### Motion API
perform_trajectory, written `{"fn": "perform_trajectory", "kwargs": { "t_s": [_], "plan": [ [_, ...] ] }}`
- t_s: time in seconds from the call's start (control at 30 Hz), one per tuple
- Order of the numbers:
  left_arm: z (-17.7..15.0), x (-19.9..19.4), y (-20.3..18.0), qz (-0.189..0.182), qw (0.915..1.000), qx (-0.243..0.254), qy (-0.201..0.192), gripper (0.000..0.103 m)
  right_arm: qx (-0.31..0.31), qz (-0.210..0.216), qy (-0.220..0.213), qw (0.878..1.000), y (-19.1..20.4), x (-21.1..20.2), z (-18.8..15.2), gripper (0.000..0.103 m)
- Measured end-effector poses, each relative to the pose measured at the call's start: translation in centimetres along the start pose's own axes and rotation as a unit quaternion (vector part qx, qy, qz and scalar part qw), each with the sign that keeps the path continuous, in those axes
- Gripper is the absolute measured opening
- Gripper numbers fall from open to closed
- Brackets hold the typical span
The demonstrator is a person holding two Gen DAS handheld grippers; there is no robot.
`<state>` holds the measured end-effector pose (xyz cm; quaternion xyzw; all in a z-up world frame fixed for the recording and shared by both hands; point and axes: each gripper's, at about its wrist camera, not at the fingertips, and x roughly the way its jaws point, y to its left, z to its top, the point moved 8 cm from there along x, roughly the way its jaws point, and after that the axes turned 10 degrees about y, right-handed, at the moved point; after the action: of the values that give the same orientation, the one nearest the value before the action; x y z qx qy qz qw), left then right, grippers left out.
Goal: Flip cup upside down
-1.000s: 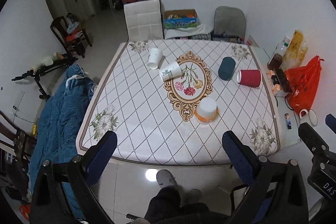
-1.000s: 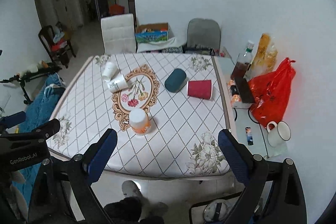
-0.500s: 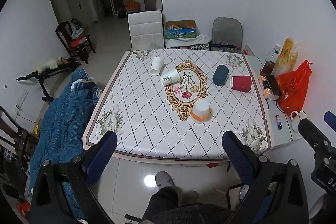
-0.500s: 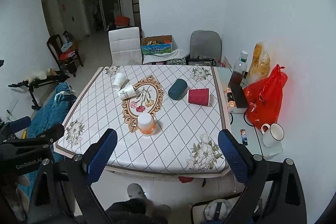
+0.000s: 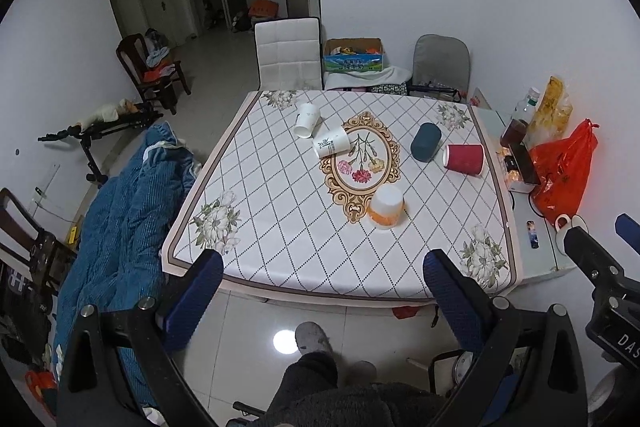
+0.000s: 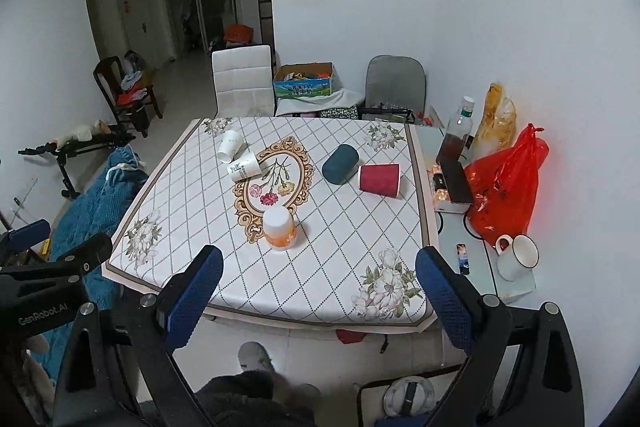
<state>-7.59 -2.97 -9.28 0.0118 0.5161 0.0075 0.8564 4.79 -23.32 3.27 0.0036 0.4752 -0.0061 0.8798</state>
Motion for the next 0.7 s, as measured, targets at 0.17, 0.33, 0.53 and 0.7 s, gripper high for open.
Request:
{"fn": "perform_trajectory", "kwargs": {
  "t_s": [0.17,0.33,0.53,0.7],
  "plan": [
    [-0.2,0.0,0.0,0.003,1.0000,0.000,0.002,0.102,-0.002,0.005,0.005,1.000,0.1,0.4,0.0,0.099],
    [-0.2,0.0,0.0,0.004,1.0000,0.000,0.000,0.102,-0.003,0.008,0.008,1.000,0.2,0.8,0.2,0.099],
    [0.0,0.0,0.2,0.007,1.0000,0.002,0.003,0.102,-0.001,0.013,0.014,1.000,0.3,1.4,0.2,0.099],
    [0.1,-0.1,0.3,0.011,0.9999,0.005,0.001,0.102,-0.002,0.015,0.018,1.000,0.4,1.6,0.0,0.099]
  ]
}}
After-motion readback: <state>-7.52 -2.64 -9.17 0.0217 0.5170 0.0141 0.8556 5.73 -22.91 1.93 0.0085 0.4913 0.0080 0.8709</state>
